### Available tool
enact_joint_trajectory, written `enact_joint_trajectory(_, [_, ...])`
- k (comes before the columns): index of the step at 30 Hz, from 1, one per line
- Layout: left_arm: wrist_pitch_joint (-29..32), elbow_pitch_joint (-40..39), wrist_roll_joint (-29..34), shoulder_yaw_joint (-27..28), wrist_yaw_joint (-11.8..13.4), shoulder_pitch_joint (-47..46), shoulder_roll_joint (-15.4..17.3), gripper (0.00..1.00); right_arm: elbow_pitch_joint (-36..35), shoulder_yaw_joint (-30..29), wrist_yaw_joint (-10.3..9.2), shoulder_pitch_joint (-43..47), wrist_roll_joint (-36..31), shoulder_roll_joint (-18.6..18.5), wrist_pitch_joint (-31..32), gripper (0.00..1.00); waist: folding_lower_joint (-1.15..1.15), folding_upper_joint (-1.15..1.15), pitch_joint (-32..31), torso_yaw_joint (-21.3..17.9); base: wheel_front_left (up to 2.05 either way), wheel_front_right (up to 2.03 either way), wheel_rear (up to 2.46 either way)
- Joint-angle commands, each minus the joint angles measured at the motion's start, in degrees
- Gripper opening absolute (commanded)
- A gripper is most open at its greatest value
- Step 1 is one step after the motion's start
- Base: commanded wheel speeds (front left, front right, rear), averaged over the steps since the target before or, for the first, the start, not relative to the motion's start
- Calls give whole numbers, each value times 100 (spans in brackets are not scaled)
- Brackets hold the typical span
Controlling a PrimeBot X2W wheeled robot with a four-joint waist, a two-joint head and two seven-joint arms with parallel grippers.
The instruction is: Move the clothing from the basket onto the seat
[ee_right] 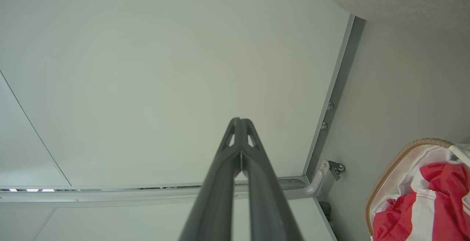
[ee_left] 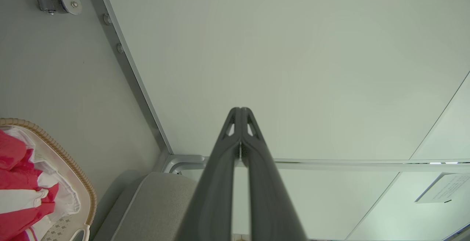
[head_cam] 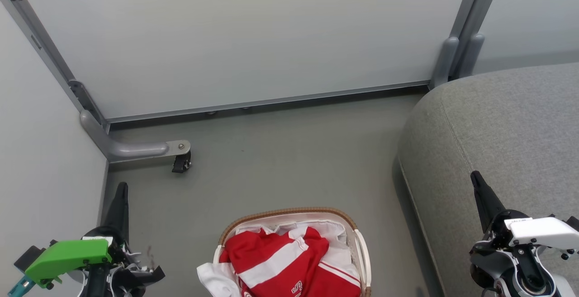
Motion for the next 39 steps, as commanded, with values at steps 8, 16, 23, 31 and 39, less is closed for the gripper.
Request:
enact_joint_trajectory(8, [-39,209,13,-79,6,159,-42,100,204,41,-1,107,-13,74,-39,100,0,0,1,0,0,0,0])
enact_joint_trajectory(16, [-269,139,101,-384,4,170,-34,100,186,114,-1,160,-153,63,-270,100,0,0,6,0,0,0,0])
enact_joint_trajectory(23, [-451,45,419,-554,2,171,-28,100,227,26,-1,170,-540,54,-452,100,0,0,7,3,0,0,0])
enact_joint_trajectory(31, [-646,-101,1203,-607,0,161,-21,100,-56,-166,-1,179,-1545,44,-647,100,0,0,11,10,0,0,0])
enact_joint_trajectory(39, [-829,-308,2093,-700,-2,165,-14,100,-490,-123,0,261,-2661,35,-832,100,0,0,17,15,0,0,0])
